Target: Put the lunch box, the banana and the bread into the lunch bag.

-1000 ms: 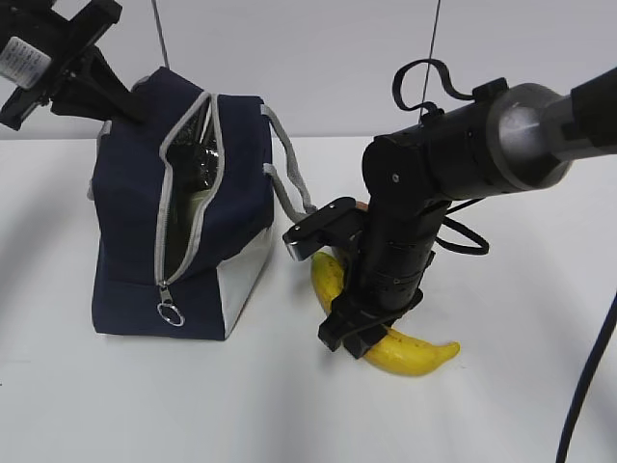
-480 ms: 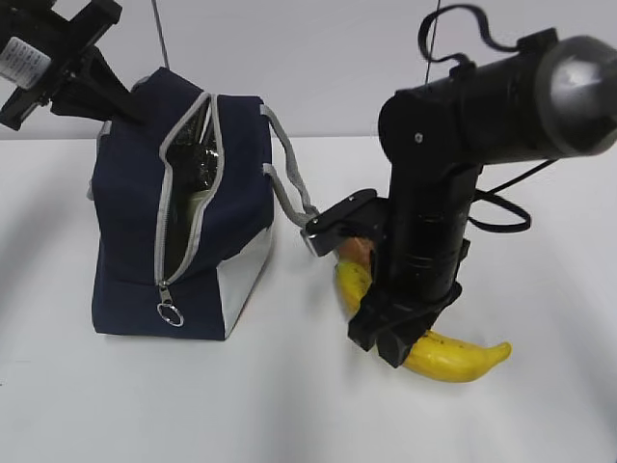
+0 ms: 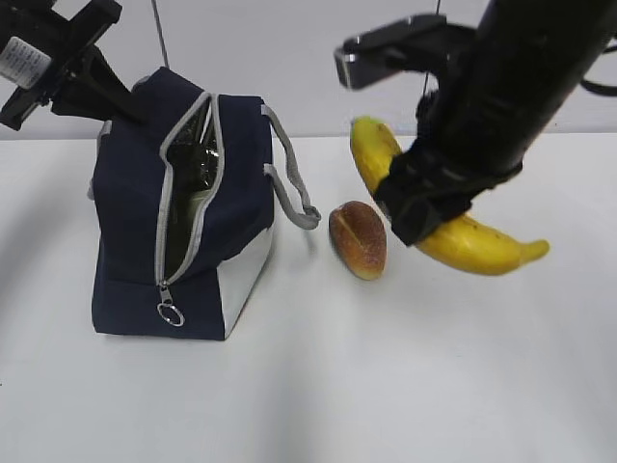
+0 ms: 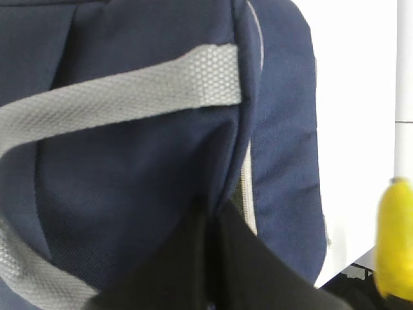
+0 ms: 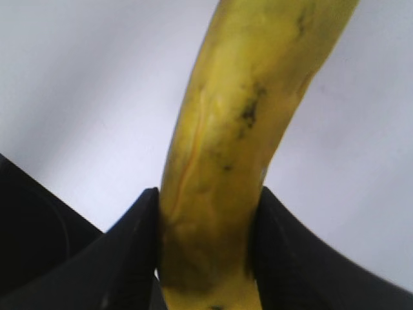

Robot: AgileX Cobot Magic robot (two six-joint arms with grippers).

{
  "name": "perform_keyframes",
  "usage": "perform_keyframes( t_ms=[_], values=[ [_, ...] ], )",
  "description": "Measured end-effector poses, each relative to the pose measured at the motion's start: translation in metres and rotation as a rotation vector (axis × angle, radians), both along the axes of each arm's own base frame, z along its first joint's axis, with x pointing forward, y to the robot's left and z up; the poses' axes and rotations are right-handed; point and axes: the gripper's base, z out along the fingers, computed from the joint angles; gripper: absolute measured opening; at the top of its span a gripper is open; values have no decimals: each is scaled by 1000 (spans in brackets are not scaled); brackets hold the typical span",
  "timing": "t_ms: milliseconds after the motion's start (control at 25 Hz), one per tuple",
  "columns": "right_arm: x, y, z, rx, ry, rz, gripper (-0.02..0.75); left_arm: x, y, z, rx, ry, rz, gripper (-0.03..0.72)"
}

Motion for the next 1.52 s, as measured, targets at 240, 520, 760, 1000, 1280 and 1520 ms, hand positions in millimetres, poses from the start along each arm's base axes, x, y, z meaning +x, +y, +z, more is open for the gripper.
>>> perform_keyframes(
  t_ms=[240, 520, 760, 1000, 1280, 1520],
  values=[
    [11, 22, 48, 285, -136, -34, 313, 0, 0, 0, -3, 0, 0, -3],
    [39, 59, 54, 611, -131, -108, 312, 0, 0, 0, -4, 0, 1, -3],
    [76, 91, 17, 781, -46, -205, 312, 0, 0, 0, -4, 0, -1, -3],
    [97, 105, -29, 762, 16, -225, 450, 0, 0, 0, -4, 1, -4, -3],
    [102, 106, -30, 733, -23, -177, 599, 0, 0, 0, -4, 1, -4, -3],
    [101, 100, -8, 588, -66, -51, 589, 0, 0, 0, -4, 1, -4, -3]
  ],
)
